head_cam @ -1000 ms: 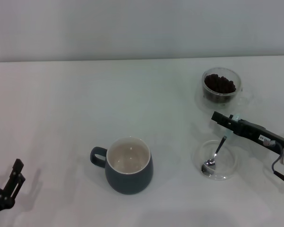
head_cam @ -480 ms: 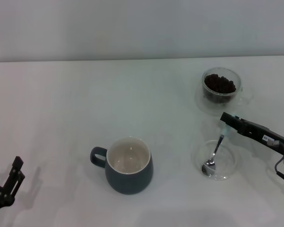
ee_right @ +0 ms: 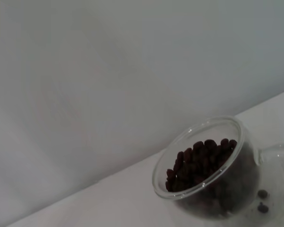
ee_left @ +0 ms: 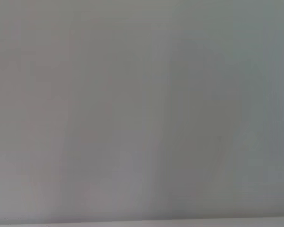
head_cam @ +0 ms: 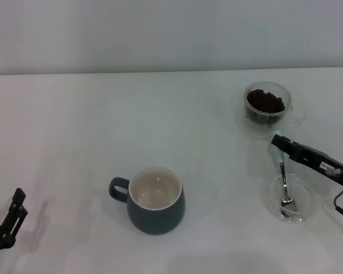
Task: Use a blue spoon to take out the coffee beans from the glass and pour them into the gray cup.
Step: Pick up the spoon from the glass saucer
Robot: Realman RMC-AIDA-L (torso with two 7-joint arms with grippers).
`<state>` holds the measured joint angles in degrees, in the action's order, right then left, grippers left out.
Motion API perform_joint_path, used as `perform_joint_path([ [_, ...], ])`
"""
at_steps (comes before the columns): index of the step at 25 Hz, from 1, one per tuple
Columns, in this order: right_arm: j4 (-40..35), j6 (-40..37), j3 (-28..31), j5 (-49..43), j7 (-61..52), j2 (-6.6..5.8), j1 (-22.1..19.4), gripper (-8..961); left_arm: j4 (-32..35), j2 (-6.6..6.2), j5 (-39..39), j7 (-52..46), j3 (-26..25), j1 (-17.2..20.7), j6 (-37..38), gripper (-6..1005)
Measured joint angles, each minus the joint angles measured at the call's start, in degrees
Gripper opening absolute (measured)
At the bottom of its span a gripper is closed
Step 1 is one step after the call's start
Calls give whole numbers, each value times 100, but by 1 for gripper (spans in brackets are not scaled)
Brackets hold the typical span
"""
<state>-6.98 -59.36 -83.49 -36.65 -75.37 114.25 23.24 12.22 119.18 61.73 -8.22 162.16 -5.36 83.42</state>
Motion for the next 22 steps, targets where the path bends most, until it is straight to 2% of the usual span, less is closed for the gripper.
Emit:
perform_joint_path([
  [6,-4,-94,57,37,-57,1,-42,145,0,0,15,11,0,0,0,735],
  [22,-76,-406,541,35,-57,27,-247,145,-17,0,15,14,0,-42,-1,736],
])
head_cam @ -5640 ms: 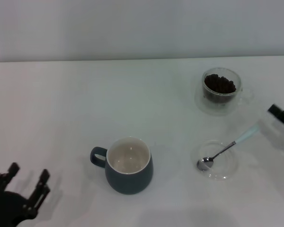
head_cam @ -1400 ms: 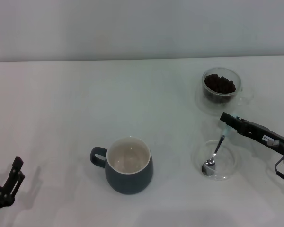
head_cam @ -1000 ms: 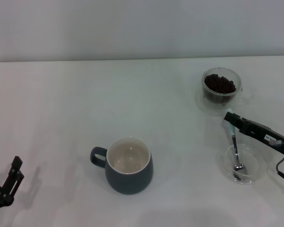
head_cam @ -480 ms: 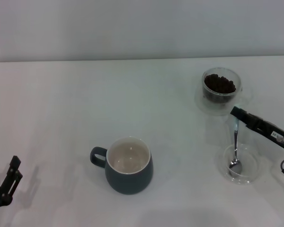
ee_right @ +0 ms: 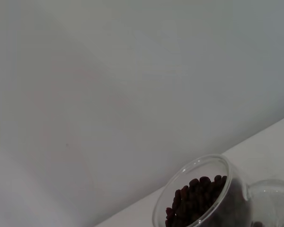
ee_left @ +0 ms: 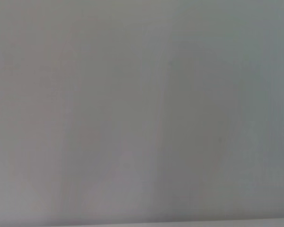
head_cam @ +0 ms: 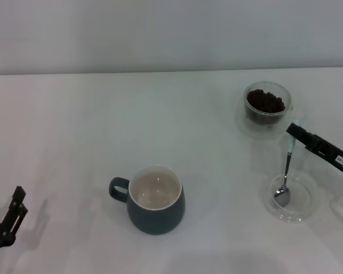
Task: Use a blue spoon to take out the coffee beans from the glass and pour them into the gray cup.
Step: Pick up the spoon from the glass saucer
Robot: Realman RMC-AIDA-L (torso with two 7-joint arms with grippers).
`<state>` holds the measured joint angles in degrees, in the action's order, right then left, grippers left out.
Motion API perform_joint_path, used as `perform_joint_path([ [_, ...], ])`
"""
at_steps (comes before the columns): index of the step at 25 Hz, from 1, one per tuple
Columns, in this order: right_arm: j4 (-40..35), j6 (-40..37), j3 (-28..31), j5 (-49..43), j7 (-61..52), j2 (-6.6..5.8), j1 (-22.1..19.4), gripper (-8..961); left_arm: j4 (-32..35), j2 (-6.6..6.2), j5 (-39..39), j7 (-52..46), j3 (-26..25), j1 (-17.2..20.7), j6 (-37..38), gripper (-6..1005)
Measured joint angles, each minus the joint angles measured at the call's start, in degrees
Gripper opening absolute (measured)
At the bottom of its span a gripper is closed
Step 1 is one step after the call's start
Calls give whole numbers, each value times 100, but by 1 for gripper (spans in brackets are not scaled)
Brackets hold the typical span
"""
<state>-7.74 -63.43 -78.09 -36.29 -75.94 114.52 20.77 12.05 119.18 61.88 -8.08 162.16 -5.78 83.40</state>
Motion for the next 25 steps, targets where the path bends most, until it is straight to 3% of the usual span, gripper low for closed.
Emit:
perform_joint_path([
  [16,-50,-408,945,-1,32,-26,-401,144,-52,0,83,-7,0,-5,16,734],
  [25,-52,-656,1251,1,106,3,-430,144,-54,0,87,-4,0,-21,18,733],
])
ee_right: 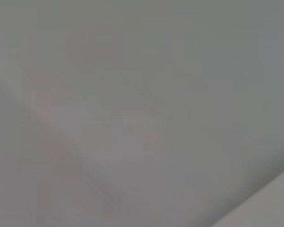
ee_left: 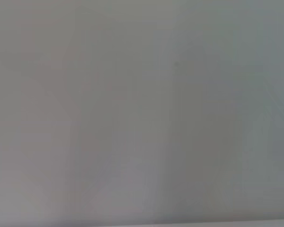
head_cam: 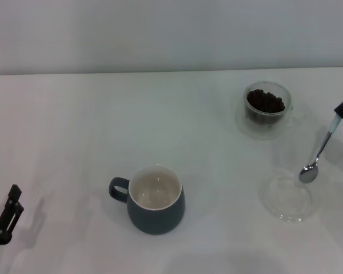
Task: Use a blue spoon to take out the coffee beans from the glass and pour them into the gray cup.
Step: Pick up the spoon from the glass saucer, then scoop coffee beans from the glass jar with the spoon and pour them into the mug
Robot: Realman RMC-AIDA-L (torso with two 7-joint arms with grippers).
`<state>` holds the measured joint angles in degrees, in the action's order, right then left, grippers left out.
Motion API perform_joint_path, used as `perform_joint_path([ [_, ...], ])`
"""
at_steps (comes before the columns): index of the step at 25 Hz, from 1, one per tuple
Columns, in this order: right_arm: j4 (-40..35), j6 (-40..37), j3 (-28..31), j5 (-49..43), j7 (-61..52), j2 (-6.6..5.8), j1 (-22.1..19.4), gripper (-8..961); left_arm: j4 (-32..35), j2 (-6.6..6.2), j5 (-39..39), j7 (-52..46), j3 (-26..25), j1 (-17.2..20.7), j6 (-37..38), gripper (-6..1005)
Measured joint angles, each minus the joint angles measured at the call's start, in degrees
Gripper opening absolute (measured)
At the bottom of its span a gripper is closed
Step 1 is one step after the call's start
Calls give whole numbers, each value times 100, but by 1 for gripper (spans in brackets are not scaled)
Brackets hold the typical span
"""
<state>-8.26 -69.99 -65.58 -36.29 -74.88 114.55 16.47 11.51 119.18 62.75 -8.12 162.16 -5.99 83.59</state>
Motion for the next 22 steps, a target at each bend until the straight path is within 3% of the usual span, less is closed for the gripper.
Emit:
perform_joint_path([
  [11,-144,-162,137,44,220,51,508,144,0,0,1,4,0,-29,32,736],
  [22,-111,-302,159,757,1117,119,1186,144,0,7,0,-13,8,-26,58,735],
])
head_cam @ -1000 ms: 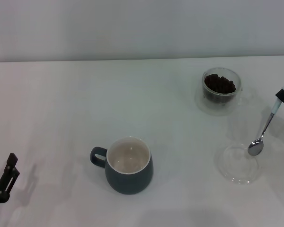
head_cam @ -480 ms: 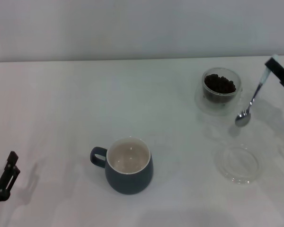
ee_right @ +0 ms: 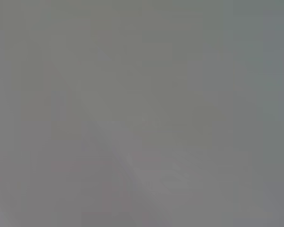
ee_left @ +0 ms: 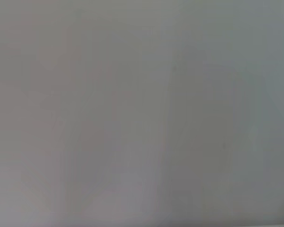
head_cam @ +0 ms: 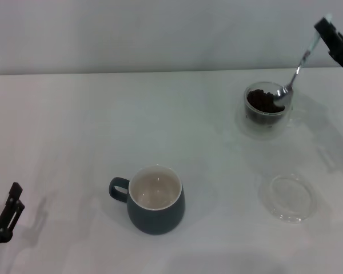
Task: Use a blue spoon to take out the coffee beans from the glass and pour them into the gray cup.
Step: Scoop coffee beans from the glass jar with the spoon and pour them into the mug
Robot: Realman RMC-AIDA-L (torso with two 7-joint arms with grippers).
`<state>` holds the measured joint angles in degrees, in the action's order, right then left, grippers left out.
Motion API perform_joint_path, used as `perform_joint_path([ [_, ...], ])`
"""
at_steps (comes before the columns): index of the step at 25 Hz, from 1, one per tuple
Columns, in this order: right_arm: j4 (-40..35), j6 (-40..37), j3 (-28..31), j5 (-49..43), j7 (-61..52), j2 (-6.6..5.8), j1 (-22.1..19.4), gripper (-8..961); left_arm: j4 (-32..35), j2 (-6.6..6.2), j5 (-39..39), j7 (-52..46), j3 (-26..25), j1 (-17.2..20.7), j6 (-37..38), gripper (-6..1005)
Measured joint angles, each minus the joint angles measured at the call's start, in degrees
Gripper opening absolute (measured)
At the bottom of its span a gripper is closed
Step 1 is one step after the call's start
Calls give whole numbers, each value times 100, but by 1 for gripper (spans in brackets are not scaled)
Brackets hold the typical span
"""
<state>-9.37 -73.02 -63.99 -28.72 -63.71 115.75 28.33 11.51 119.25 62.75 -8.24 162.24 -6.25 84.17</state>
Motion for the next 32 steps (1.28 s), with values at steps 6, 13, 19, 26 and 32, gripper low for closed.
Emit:
perform_joint_path([
  [6,158,47,-33,527,1268,46,335,145,19,11,0,-6,0,-13,3,736],
  [13,292,364,-47,697,2329,44,564,145,15,11,0,-7,1,-83,4,736],
  [19,445,531,-332,661,2857,44,771,145,22,11,0,-15,-2,-144,4,736],
  [26,449,916,-594,669,3155,44,835,145,29,11,0,-20,-9,-236,-35,733],
  [32,428,1159,-606,668,3316,44,906,144,12,12,0,-21,-9,-259,-38,735],
])
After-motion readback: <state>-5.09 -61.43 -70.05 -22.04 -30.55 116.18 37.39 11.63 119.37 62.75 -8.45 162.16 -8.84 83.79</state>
